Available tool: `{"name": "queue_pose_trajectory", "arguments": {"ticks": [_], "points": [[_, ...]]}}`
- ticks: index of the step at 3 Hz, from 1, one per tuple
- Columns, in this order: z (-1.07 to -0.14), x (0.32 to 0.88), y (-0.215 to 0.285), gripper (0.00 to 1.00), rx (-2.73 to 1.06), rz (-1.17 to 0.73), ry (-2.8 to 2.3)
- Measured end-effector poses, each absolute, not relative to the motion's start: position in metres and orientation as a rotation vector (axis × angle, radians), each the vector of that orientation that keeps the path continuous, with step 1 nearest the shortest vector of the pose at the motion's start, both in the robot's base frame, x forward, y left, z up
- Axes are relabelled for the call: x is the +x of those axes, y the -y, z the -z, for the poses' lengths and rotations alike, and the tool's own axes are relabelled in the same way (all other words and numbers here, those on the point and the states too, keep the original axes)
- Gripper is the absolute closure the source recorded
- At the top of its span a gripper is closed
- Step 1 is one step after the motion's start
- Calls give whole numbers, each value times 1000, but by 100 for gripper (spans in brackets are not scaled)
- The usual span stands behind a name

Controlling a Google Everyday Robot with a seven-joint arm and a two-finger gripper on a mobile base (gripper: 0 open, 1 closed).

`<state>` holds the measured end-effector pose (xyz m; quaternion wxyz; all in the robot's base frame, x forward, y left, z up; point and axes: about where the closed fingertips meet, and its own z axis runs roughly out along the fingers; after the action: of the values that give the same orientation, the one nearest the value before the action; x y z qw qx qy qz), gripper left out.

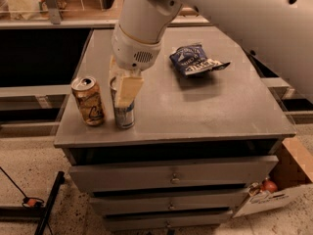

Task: Move redbull can near orange can

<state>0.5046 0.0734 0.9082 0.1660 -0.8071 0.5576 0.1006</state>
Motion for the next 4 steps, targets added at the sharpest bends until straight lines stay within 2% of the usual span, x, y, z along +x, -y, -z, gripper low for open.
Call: {"name": "queue_pose_trajectory", "arguments": {"ticks": [3,4], "points": [[-907,505,-74,13,-2304,-269,-1589],[-909,505,-76,0,-2306,-253,-1582]]}}
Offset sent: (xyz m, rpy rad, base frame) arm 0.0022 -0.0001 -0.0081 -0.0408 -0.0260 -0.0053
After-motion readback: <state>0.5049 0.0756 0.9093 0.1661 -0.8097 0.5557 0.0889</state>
